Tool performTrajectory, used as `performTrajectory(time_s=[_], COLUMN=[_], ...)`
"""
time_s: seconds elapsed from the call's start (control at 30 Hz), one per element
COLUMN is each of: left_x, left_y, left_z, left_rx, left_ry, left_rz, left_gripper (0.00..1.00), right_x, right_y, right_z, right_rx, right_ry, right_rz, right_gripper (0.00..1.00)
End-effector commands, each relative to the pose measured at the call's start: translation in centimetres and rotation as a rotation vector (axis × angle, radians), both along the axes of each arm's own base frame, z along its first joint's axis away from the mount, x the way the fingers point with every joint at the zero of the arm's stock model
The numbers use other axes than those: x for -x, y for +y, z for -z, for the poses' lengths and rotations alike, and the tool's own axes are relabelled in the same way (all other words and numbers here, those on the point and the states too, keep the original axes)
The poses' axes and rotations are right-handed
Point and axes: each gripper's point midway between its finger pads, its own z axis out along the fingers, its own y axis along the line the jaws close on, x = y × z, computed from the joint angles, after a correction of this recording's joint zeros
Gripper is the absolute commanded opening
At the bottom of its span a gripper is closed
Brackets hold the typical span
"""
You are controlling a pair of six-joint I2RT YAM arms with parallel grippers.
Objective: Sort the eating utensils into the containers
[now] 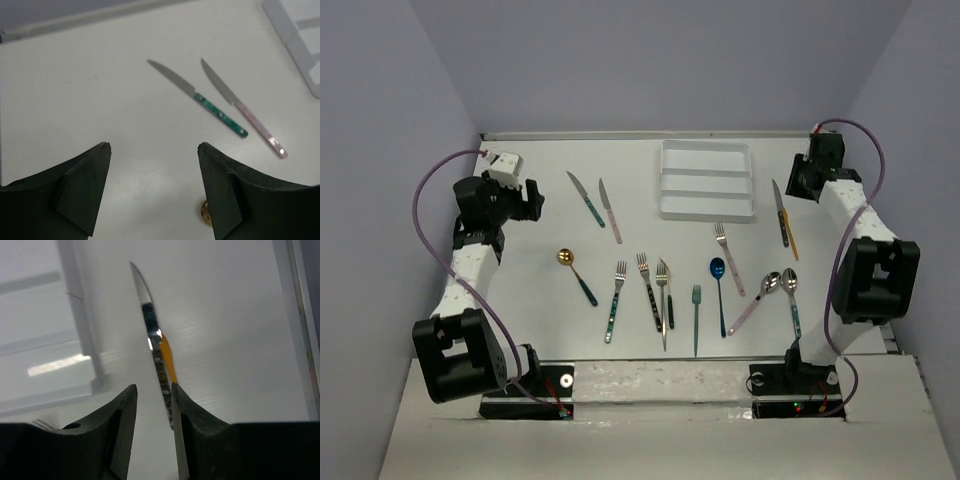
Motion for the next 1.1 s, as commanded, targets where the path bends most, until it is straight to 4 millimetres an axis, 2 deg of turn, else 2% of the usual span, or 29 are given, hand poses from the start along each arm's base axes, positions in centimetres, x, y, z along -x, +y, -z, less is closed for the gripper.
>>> performTrajectory(time_s=[0.0, 0.03, 0.23, 0.37, 0.53, 0.67, 0.8, 0.93, 1.03, 1.07], left_x=[3.1, 3.5, 3.6, 3.6, 3.6, 3.7, 3.7, 3.8, 3.8, 3.8], left_y=[-0.4, -0.4, -0.2, -0.2, 0.0, 0.0, 0.1, 0.0, 0.0, -0.1], left_z=[7.2, 8.0, 8.2, 9.1, 10.4, 10.7, 10.4, 10.1, 10.0, 10.0], left_rx=[-0.029, -0.031, -0.059, -0.061, -0.065, -0.071, -0.075, -0.077, -0.075, -0.075], left_ry=[0.231, 0.239, 0.198, 0.211, 0.241, 0.242, 0.230, 0.216, 0.207, 0.206], left_rz=[0.027, 0.025, 0.023, 0.027, 0.021, 0.019, 0.017, 0.019, 0.021, 0.022], left_gripper=[0.81, 0.81, 0.83, 0.83, 0.83, 0.84, 0.84, 0.85, 0.85, 0.85], right_x=[2.5, 2.5, 2.0, 1.4, 0.6, 0.2, 0.1, 0.1, -0.5, -1.1], right_y=[-0.6, -0.5, 0.2, -0.3, -0.7, -1.2, -0.9, -1.2, -1.4, -1.7], right_z=[5.6, 6.1, 8.8, 11.1, 12.2, 13.0, 14.0, 14.0, 13.0, 11.9], right_rx=[-0.021, -0.025, -0.055, -0.040, -0.020, 0.003, -0.010, 0.003, 0.017, 0.029], right_ry=[0.262, 0.276, 0.337, 0.390, 0.415, 0.434, 0.456, 0.461, 0.434, 0.408], right_rz=[-0.005, -0.012, -0.046, -0.035, -0.044, -0.036, -0.056, -0.051, -0.047, -0.042], right_gripper=[0.38, 0.38, 0.37, 0.37, 0.34, 0.31, 0.31, 0.31, 0.31, 0.31])
